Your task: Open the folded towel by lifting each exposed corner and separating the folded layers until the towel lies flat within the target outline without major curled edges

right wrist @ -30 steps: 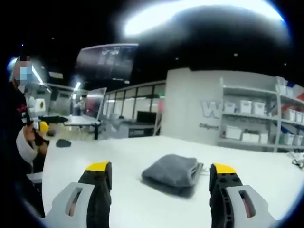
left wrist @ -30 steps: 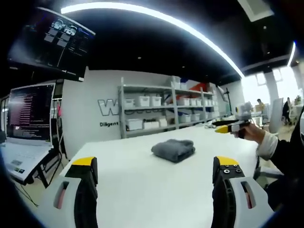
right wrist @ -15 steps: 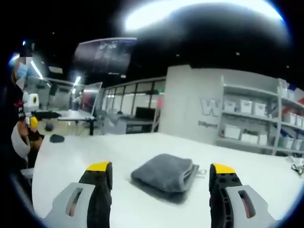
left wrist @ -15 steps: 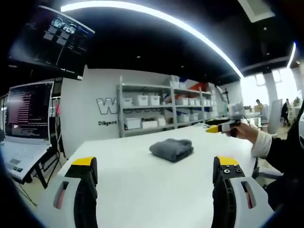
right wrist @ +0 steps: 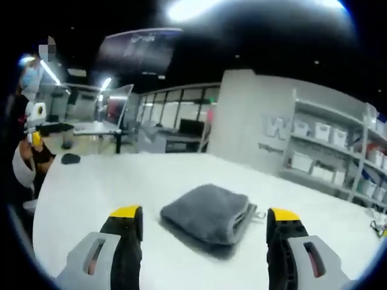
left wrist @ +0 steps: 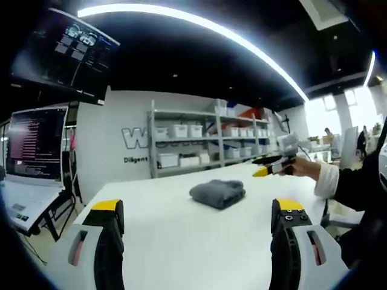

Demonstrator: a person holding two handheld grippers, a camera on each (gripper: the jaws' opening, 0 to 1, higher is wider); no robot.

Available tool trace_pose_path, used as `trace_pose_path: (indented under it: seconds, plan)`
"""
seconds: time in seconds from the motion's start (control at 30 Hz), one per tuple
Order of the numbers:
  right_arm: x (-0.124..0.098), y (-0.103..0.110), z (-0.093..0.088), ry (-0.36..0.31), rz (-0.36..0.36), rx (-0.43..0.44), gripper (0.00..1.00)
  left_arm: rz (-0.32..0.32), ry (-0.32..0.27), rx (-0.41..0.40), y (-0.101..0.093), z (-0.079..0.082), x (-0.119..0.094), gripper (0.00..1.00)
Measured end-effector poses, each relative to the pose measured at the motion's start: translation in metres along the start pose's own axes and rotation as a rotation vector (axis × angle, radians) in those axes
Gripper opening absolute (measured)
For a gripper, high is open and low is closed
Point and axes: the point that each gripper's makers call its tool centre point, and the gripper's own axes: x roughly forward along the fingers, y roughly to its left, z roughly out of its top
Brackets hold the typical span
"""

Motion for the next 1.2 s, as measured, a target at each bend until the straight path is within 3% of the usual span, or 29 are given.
trace_pose_path:
  seconds: [0.1,0.27,0.6,0.9,1.2]
  plan:
    - [0.003,-0.006,-0.002,0.028,0.002,-0.029,0.83,-0.001,0.0,0.0,0.0,0.0,0.0,1.0]
    - [0.011,-0.011,-0.009,0.053,0.035,-0.001,0.81,-0.004,0.001,0.001,-0.001,-0.001,0.001,1.0]
    - [0.018,-0.018,-0.033,0.103,0.017,-0.022,0.75,0.002,0.0,0.002,0.001,-0.001,0.001,1.0]
    - [0.035,-0.007,-0.038,0.092,0.013,-0.109,0.68,0.0,0.003,0.004,0.001,-0.002,0.001,1.0]
    - [0.043,-0.012,-0.039,0.027,-0.029,-0.032,0.59,0.008,-0.002,0.002,0.005,-0.002,0.0,1.0]
